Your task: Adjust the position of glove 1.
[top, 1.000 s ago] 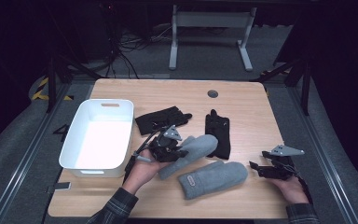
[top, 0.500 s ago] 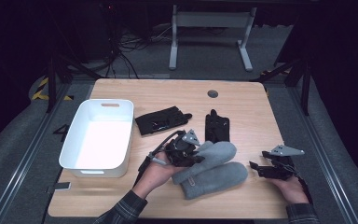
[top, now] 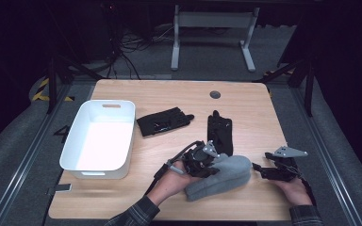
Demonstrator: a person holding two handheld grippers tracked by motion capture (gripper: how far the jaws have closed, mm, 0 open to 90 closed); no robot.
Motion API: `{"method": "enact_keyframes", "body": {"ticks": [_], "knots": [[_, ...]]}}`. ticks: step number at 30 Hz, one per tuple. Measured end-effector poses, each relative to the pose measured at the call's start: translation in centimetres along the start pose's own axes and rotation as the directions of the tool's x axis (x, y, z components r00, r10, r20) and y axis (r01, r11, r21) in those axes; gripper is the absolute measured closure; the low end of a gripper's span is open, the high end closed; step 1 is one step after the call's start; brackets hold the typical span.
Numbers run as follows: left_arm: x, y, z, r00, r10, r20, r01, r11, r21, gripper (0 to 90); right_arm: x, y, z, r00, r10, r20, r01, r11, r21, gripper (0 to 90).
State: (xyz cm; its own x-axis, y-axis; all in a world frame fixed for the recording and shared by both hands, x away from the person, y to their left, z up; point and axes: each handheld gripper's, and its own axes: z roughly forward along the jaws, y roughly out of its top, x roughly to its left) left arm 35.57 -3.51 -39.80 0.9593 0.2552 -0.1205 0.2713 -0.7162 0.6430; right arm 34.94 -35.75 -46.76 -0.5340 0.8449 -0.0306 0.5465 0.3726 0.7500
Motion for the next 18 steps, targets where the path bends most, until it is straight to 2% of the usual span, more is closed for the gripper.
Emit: {"method": "enact_keyframes", "body": {"ticks": [3, 6, 11, 15, 18], "knots": [[-0.1, -0.1, 0.8, 1.0, -0.002, -0.002, 0.002, 1.0, 0.008, 80.1, 0.0, 0.0, 0.0, 1.0, 0.0, 0.0, 0.0, 1.0, 0.0, 25.9], [-0.1, -0.2, 0.8, 1.0, 0.002, 0.0, -0.002, 1.0, 0.003, 74.9, 0.0, 0.0, 0.0, 1.0, -0.001, 0.0, 0.001, 1.0, 0.0, 25.8], [-0.1, -0.1, 0.5, 0.9999, -0.006, 0.011, 0.006, 0.9999, -0.014, 53.0, 0.0, 0.0, 0.0, 1.0, -0.001, 0.0, 0.001, 1.0, 0.001, 25.7], [0.0, 0.2, -0.6, 0.9998, 0.009, 0.019, -0.008, 0.9983, -0.057, 43.8, 0.0, 0.0, 0.0, 1.0, -0.001, 0.0, 0.001, 1.0, 0.001, 25.6], [0.4, 0.3, -1.5, 0.9998, 0.018, 0.011, -0.017, 0.9961, -0.086, 41.1, 0.0, 0.0, 0.0, 1.0, -0.002, 0.0, 0.002, 1.0, 0.001, 25.6]]}}
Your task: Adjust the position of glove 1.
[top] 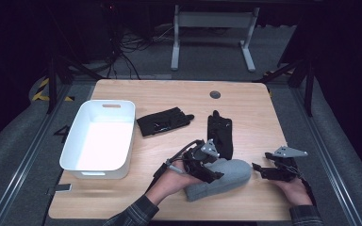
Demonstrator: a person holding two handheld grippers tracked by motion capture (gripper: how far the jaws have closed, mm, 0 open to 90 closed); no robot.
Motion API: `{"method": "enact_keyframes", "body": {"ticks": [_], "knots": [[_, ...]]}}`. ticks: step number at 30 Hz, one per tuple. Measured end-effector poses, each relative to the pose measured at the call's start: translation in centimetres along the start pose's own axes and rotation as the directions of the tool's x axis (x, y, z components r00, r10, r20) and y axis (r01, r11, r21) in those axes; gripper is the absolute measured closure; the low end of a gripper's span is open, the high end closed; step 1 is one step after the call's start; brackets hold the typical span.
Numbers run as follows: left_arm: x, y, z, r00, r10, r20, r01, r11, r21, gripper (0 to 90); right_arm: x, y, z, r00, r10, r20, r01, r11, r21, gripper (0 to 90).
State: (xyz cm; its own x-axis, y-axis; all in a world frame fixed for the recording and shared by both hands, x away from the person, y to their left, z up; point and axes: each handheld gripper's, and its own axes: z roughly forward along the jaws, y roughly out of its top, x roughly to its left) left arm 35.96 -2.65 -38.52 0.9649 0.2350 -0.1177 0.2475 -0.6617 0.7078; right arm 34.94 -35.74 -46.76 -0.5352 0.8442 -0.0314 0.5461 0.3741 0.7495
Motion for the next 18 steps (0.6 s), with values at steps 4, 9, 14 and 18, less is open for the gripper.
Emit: {"method": "enact_keyframes", "body": {"ticks": [4, 9, 14, 18], "knots": [[1.0, 0.2, -0.4, 0.9999, -0.01, -0.009, 0.01, 0.9999, -0.011, 37.2, 0.0, 0.0, 0.0, 1.0, 0.0, 0.0, 0.0, 1.0, 0.0, 25.6], [2.6, 0.3, 0.6, 0.9993, -0.036, 0.007, 0.036, 0.9993, 0.004, 30.0, 0.0, 0.0, 0.0, 1.0, 0.0, 0.0, 0.0, 1.0, 0.0, 25.6], [3.3, 0.1, 2.3, 0.9976, -0.06, 0.035, 0.058, 0.9972, 0.047, 21.9, 0.0, 0.0, 0.0, 1.0, 0.0, 0.0, 0.0, 1.0, 0.0, 25.6], [3.1, -0.1, 3.4, 0.9973, -0.06, 0.043, 0.055, 0.9943, 0.091, 17.3, 0.0, 0.0, 0.0, 1.0, -0.001, -0.001, 0.001, 1.0, 0.0, 25.5]]}}
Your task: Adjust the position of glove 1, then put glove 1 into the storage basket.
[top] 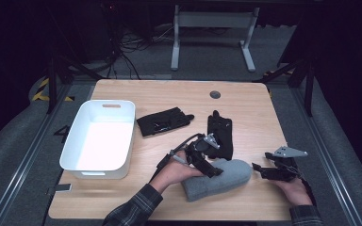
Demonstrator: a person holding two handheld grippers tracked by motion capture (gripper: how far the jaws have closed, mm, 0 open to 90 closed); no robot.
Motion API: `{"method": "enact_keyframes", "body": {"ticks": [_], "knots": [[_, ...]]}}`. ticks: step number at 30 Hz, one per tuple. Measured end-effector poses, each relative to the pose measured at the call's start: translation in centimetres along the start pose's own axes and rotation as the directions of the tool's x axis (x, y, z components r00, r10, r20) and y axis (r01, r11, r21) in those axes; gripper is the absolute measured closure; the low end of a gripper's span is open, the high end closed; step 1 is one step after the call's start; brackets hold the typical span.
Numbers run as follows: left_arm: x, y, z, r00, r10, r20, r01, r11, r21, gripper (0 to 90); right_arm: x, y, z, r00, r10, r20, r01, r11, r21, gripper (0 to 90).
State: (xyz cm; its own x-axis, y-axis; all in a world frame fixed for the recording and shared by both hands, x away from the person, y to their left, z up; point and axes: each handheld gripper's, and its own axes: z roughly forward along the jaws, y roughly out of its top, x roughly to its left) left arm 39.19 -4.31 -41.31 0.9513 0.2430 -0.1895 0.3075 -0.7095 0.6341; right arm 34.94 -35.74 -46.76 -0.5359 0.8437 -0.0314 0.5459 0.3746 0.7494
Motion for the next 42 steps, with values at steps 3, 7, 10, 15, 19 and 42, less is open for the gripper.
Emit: {"method": "enact_keyframes", "body": {"ticks": [3, 7, 10, 15, 19, 42], "knots": [[-0.2, -0.1, 0.6, 1.0, -0.004, -0.002, 0.004, 0.9998, 0.021, 16.1, 0.0, 0.0, 0.0, 1.0, 0.0, 0.0, 0.0, 1.0, 0.0, 25.5], [-0.4, -0.2, 1.5, 0.9999, -0.002, -0.011, 0.003, 0.9978, 0.067, 14.5, 0.0, 0.0, 0.0, 1.0, -0.001, 0.0, 0.001, 1.0, 0.0, 25.5], [-0.4, -0.2, 2.2, 1.0, 0.0, 0.01, -0.001, 0.9947, 0.103, 12.9, 0.0, 0.0, 0.0, 1.0, 0.0, 0.001, 0.0, 1.0, 0.0, 25.4], [-0.5, -0.3, 3.1, 0.9997, 0.006, 0.022, -0.009, 0.9886, 0.15, 11.5, 0.1, 0.0, 0.0, 1.0, -0.001, 0.001, 0.001, 1.0, 0.0, 25.4], [-0.6, -0.3, 3.7, 0.9994, 0.023, 0.024, -0.027, 0.9819, 0.187, 11.6, 0.1, 0.0, 0.0, 1.0, 0.001, 0.001, -0.001, 1.0, 0.002, 25.3], [-0.7, 0.0, 3.7, 0.9895, -0.015, 0.144, -0.019, 0.9716, 0.236, 59.4, 0.1, 0.0, 0.0, 1.0, 0.0, -0.003, 0.0, 1.0, 0.001, 25.3]]}}
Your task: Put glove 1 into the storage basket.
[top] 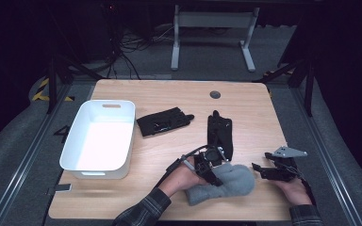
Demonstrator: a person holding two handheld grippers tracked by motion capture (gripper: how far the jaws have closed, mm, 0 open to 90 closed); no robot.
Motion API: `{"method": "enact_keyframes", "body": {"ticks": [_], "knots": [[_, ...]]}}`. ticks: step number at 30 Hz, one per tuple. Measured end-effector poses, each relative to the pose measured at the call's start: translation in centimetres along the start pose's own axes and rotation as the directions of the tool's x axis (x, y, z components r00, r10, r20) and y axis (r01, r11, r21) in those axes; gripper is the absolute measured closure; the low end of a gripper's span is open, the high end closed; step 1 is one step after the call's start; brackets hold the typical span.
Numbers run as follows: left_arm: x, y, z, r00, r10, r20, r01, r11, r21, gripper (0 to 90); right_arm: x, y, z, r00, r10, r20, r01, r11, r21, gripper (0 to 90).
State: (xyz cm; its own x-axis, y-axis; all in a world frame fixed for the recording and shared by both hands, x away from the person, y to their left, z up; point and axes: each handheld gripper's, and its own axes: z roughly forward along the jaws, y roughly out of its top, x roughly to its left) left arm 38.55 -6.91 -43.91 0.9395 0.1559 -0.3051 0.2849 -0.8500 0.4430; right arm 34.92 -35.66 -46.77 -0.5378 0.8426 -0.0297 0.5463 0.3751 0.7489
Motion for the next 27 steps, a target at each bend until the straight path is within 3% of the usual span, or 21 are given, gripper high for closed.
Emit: {"method": "enact_keyframes", "body": {"ticks": [7, 16, 27], "knots": [[-0.3, -0.1, -0.7, 0.9999, 0.004, -0.011, -0.004, 0.9998, -0.019, 66.4, 0.0, 0.0, 0.0, 1.0, 0.0, 0.002, 0.0, 1.0, 0.001, 25.4], [-0.5, -0.4, -2.0, 0.9998, -0.014, 0.01, 0.015, 0.9976, -0.068, 67.5, 0.0, 0.0, 0.0, 1.0, 0.0, 0.001, 0.0, 1.0, 0.001, 25.3], [-0.5, -1.6, -5.4, 0.9992, -0.039, -0.006, 0.037, 0.9883, -0.148, 67.6, 0.0, 0.0, 0.0, 1.0, 0.0, -0.001, 0.0, 1.0, 0.001, 25.2]]}}
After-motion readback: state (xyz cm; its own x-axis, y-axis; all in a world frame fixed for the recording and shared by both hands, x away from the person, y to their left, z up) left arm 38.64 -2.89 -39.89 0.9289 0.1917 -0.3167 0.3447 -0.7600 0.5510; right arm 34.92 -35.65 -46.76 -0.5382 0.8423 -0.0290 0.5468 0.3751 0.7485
